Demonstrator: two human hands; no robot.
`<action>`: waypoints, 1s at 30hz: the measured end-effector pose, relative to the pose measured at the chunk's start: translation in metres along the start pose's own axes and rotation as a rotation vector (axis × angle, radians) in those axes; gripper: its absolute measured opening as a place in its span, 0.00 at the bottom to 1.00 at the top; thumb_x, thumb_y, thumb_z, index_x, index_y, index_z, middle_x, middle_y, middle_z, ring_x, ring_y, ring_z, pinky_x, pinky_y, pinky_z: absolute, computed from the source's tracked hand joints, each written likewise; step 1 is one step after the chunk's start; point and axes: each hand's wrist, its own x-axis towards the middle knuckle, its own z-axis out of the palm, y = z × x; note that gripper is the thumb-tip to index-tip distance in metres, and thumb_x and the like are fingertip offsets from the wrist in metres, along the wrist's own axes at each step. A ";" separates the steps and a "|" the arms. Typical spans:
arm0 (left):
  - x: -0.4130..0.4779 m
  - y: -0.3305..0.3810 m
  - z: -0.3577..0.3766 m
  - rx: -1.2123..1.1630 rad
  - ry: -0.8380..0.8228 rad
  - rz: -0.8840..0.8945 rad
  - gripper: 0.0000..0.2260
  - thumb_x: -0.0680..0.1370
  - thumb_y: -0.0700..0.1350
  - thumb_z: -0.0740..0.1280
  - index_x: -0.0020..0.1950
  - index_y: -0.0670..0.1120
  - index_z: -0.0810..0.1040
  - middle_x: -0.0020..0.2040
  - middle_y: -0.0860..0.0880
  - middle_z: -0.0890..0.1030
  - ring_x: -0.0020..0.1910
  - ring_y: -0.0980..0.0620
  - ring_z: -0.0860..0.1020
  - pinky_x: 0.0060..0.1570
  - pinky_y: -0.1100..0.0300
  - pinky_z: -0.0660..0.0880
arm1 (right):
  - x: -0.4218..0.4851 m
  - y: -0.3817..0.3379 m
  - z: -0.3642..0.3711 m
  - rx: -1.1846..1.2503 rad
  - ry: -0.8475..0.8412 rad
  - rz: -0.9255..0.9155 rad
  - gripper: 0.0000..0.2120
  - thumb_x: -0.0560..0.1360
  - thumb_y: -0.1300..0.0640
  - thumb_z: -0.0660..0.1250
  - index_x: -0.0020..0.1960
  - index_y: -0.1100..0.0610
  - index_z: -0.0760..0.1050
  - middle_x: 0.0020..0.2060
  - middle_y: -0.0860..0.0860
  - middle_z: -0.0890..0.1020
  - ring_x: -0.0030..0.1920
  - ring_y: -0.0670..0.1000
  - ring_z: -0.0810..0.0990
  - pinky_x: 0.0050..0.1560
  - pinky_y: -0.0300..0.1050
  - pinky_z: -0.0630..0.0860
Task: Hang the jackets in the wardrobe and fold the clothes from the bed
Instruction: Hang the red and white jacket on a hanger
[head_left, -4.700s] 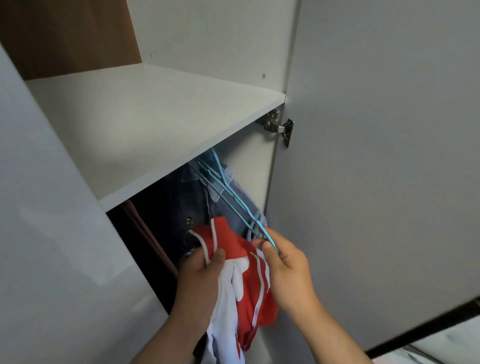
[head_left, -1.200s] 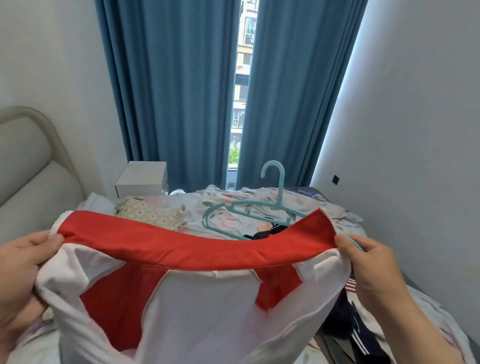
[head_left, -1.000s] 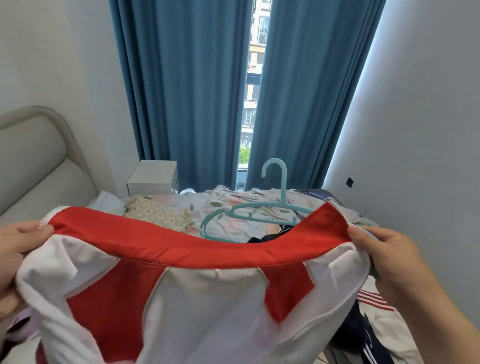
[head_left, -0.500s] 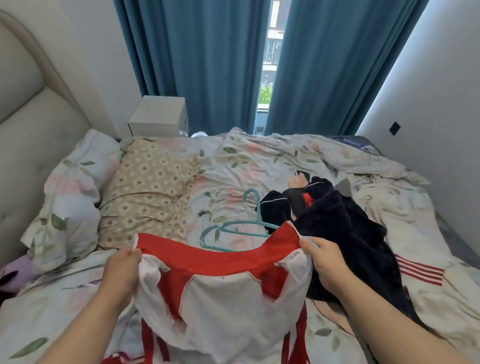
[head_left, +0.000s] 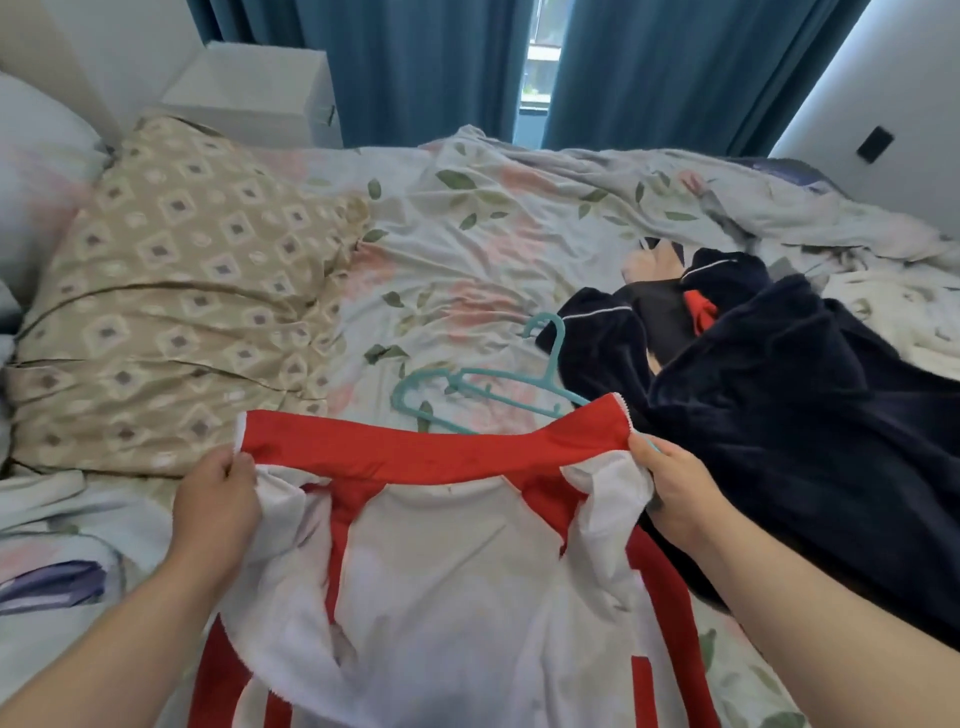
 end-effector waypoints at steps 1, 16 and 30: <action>0.004 -0.005 0.007 0.016 0.005 0.020 0.15 0.81 0.42 0.57 0.38 0.36 0.68 0.33 0.44 0.70 0.32 0.47 0.67 0.33 0.54 0.63 | 0.008 0.007 0.003 0.012 0.002 -0.004 0.14 0.81 0.55 0.63 0.57 0.65 0.79 0.49 0.62 0.84 0.49 0.61 0.82 0.49 0.53 0.79; 0.042 0.005 -0.014 -0.328 -0.173 -0.348 0.06 0.81 0.40 0.59 0.47 0.43 0.74 0.40 0.42 0.73 0.44 0.45 0.72 0.47 0.51 0.69 | -0.005 -0.108 -0.003 -0.125 -0.188 -0.060 0.11 0.82 0.57 0.60 0.52 0.61 0.79 0.28 0.50 0.72 0.22 0.43 0.62 0.24 0.35 0.68; 0.032 0.078 -0.028 -0.744 -0.571 -0.793 0.19 0.84 0.41 0.56 0.67 0.27 0.67 0.64 0.31 0.75 0.65 0.38 0.75 0.66 0.46 0.69 | 0.001 0.019 0.070 -0.359 -0.216 0.076 0.12 0.78 0.59 0.65 0.39 0.58 0.83 0.28 0.51 0.72 0.26 0.46 0.65 0.27 0.37 0.62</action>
